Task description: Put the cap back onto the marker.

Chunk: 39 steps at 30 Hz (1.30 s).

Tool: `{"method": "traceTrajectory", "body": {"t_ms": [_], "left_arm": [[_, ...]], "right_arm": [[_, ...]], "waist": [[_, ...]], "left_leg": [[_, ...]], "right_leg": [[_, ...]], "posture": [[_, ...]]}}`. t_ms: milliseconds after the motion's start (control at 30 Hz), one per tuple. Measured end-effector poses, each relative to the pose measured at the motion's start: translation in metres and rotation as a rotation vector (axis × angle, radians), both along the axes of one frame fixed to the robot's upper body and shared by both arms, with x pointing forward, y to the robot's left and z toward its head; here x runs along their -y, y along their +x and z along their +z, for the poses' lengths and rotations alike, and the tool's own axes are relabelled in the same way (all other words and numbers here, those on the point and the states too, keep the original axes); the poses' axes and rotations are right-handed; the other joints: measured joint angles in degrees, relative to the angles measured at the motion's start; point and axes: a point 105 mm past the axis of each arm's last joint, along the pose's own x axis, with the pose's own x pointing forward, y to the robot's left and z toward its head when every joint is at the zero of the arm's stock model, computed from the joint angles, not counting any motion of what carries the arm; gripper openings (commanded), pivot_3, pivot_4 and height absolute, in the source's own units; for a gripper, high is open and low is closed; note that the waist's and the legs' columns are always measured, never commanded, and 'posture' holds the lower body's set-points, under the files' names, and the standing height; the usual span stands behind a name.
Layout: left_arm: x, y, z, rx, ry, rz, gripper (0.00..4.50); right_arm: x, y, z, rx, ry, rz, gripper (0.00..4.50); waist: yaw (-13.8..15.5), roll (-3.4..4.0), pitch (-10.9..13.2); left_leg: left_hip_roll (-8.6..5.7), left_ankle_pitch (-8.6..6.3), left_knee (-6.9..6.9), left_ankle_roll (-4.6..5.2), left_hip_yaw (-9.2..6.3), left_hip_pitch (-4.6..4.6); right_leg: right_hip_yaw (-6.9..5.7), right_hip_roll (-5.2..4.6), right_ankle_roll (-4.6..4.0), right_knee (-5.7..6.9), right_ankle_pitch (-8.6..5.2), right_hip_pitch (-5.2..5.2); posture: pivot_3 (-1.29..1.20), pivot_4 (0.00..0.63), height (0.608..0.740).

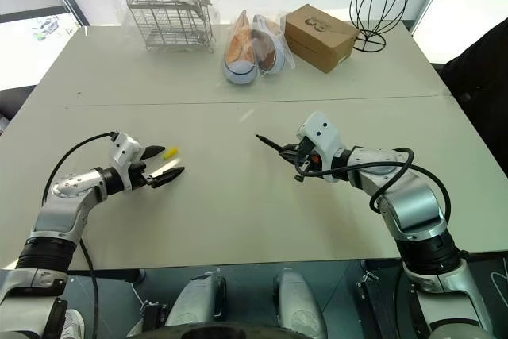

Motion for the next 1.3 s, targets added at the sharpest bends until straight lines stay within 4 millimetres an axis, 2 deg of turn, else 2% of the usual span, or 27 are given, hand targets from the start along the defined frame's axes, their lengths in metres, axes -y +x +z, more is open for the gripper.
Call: {"method": "traceTrajectory", "body": {"t_ms": [100,300,333,600,733,867,1167,1300], "left_arm": [[0.000,-0.001,0.000,-0.009,-0.005,0.005,3.62],[-0.003,-0.001,0.001,-0.018,-0.005,0.018,0.41],[-0.003,-0.001,0.001,-0.017,-0.005,0.018,0.04],[0.003,-0.004,0.006,0.001,0.002,-0.016,0.04],[0.014,-0.012,0.025,0.079,0.070,-0.123,0.04],[0.027,-0.017,0.035,0.152,0.113,-0.210,0.04],[0.048,-0.029,0.035,0.359,0.257,-0.361,0.04],[0.055,-0.032,0.033,0.418,0.294,-0.410,0.04]], "right_arm": [[0.000,0.000,0.000,0.002,0.000,-0.004,0.00],[0.000,0.001,0.000,0.002,0.007,-0.008,0.00],[0.000,0.001,0.001,0.001,0.009,-0.007,0.00],[0.000,0.000,0.000,0.001,0.001,0.002,0.00],[-0.005,-0.007,0.003,0.020,-0.038,0.067,0.00],[-0.015,-0.014,0.001,0.032,-0.069,0.137,0.00],[-0.031,-0.022,-0.004,0.140,-0.195,0.258,0.00],[-0.036,-0.022,-0.006,0.255,-0.284,0.301,0.00]], "waist": [[-0.02,0.00,0.00],[0.01,0.00,0.00],[0.03,0.00,0.00],[0.03,-0.02,0.01],[0.03,-0.03,0.02],[0.03,-0.03,0.02],[0.08,-0.03,0.02],[0.09,-0.03,0.02]], "left_leg": [[0.00,0.00,0.00,0.00,0.00,0.00],[-0.01,0.00,0.04,0.00,-0.01,0.01],[-0.01,0.00,0.05,0.00,-0.01,0.00],[-0.01,0.00,0.07,0.00,-0.01,-0.06],[0.00,0.00,0.07,0.00,0.00,-0.09],[0.00,0.00,0.07,0.00,0.00,-0.08],[0.00,0.00,0.07,0.00,0.05,-0.10],[0.00,0.00,0.07,0.00,0.05,-0.09]], "right_leg": [[0.00,0.01,0.00,0.08,0.00,-0.03],[0.00,0.02,0.00,0.25,-0.01,-0.09],[0.00,0.02,0.00,0.25,-0.01,-0.09],[0.00,0.01,0.00,0.24,-0.01,-0.14],[0.01,-0.01,-0.01,0.24,-0.01,-0.18],[0.03,0.00,-0.03,0.24,-0.02,-0.18],[0.04,-0.01,-0.03,0.24,-0.03,-0.22],[0.03,0.03,-0.03,0.24,-0.03,-0.22]], "posture": [[0.00,0.150,0.740],[0.00,0.150,0.740],[0.00,0.150,0.740],[0.00,0.150,0.740],[0.00,0.150,0.740],[0.00,0.150,0.740],[0.00,0.150,0.740],[0.00,0.150,0.740]]}}
